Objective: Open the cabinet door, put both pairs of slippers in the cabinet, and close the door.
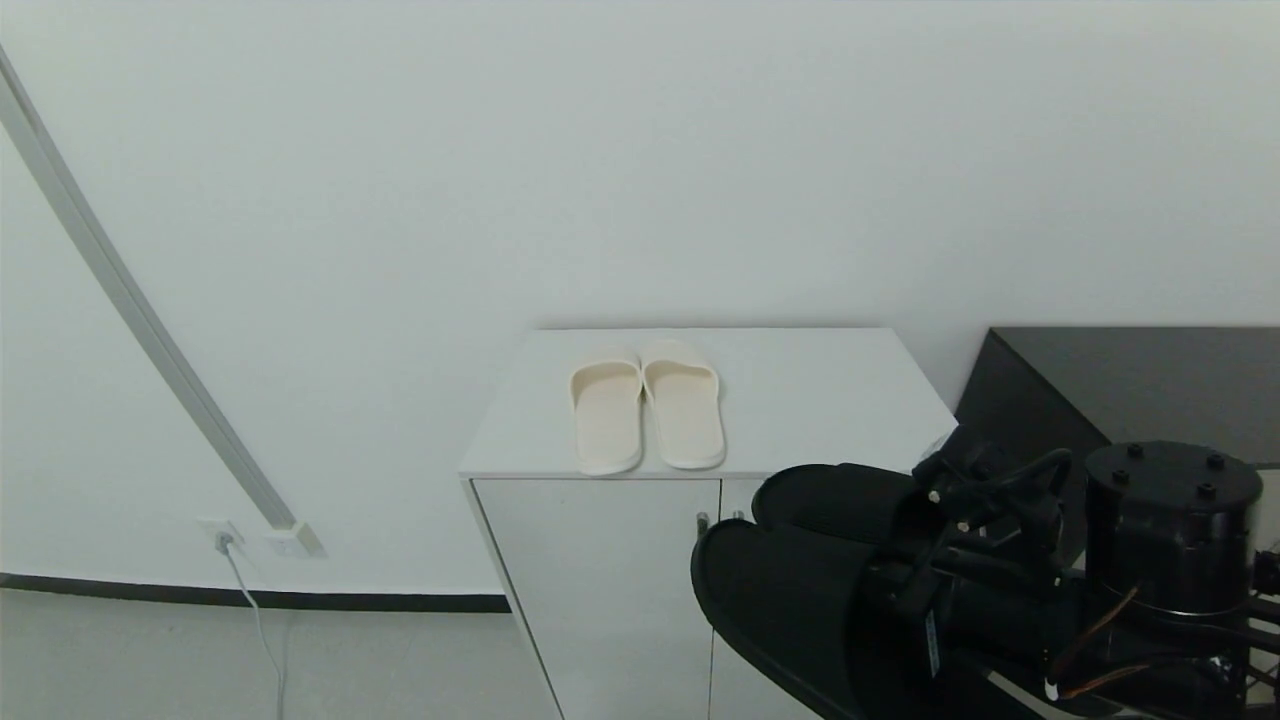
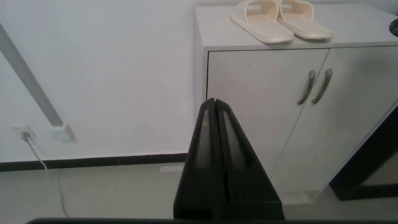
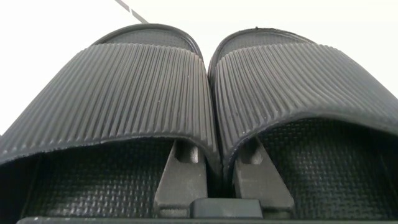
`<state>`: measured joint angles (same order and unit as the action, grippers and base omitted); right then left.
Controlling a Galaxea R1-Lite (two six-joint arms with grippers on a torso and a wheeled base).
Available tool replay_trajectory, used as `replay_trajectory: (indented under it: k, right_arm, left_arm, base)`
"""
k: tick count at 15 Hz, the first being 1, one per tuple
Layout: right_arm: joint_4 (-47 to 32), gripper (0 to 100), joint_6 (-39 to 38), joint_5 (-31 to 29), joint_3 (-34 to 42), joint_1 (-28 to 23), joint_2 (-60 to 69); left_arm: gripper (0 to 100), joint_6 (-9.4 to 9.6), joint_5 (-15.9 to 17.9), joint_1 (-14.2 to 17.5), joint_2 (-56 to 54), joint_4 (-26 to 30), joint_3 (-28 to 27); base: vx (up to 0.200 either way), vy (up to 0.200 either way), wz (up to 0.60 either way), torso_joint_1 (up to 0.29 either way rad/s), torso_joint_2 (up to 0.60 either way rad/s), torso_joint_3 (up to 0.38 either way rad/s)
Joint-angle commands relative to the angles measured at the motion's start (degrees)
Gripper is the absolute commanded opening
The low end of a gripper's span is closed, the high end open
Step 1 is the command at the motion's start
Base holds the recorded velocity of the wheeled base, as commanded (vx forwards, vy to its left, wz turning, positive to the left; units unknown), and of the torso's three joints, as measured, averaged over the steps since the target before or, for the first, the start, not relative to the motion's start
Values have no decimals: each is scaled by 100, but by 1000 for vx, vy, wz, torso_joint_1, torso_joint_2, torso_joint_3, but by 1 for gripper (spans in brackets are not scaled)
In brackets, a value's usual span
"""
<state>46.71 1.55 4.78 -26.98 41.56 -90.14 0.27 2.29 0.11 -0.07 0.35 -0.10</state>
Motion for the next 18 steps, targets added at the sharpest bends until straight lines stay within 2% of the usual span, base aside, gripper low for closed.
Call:
replay_trajectory:
  k: [1,2,3,8,18]
  right_arm:
    - [4,0,3,-3,-9,1,-21]
    - [4,0,3,-3,-9,1,-21]
    - [4,0,12,-3,0,1,-4]
    - [4,0,135,-12,43,-7,14]
    - [4,0,135,6,114,-7,-4]
  left_arm:
    - [0,-18,-1,-2,7,0,-8]
    - [0,-18,-1,-2,7,0,-8]
    - [100,-27,-1,-2,7,0,-8]
    - [100,-27,-9,7,7,0,-8]
    - [100,-27,-9,7,7,0,-8]
  base:
    - [0,0,0,-154,369,193]
    - [0,0,0,-159,359,212]
    - [0,0,0,-163,369,198]
    - [0,0,0,-169,400,225]
    - [0,0,0,-219,537,312]
